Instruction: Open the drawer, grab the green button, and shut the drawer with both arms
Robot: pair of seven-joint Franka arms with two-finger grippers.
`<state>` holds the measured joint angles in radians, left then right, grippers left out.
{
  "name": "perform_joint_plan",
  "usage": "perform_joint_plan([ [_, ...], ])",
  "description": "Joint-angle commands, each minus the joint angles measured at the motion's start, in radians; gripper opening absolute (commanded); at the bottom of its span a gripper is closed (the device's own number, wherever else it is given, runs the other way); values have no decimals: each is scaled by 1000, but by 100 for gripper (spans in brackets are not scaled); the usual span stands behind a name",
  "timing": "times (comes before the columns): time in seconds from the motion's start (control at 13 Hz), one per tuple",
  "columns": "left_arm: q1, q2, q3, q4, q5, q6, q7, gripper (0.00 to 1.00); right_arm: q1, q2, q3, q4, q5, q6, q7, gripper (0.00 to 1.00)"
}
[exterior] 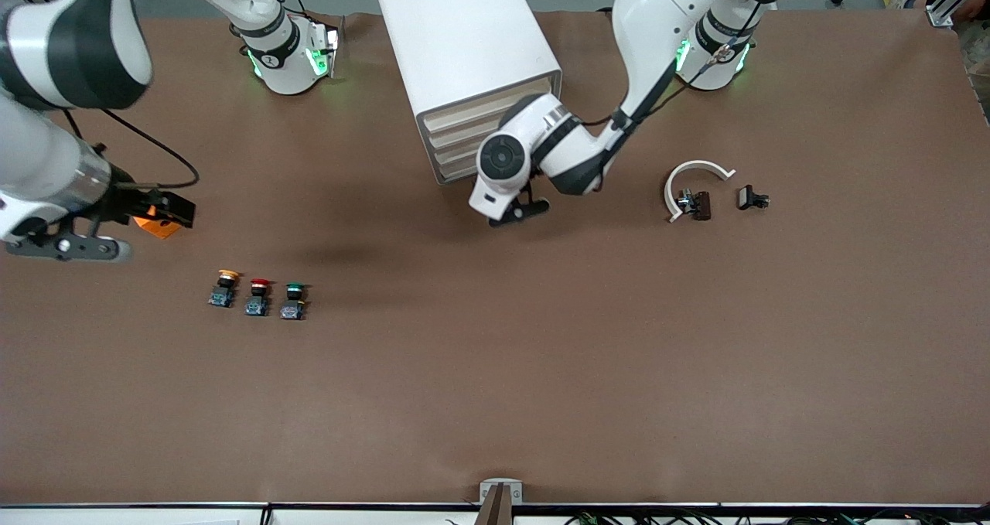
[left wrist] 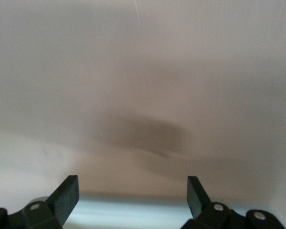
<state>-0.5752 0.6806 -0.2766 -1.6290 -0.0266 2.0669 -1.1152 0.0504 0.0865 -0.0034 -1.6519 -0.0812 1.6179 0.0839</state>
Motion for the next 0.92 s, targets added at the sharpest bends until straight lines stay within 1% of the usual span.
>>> perform_joint_plan([
  [0.0,88,-7,49,76,30,-16,69,100,-87,-85,16,-64,52,-16,-111,100],
  [0.08,142,-16,50,83,28,-16,96,100,-122,-105,14,-80,87,-16,-151,100],
  [0.15,197,-32,46,81,28,-27,119,100,-138,-131,14,-101,102,-16,-171,100],
  [0.31,267,-52,49,103,24,-101,195,100,-139,-172,14,-117,103,-19,-173,100],
  [0.46,349,-50,48,145,22,-169,198,100,-138,-198,14,-112,103,-41,-171,100],
  [0.54,372,-52,48,164,24,-174,198,100,-136,-217,17,-111,101,-44,-165,100],
  [0.69,397,-93,51,161,34,-186,202,100,-133,-234,23,-95,101,-68,-159,100],
  [0.85,464,-150,47,161,33,-188,244,100,-127,-232,26,-66,101,-95,-153,100],
])
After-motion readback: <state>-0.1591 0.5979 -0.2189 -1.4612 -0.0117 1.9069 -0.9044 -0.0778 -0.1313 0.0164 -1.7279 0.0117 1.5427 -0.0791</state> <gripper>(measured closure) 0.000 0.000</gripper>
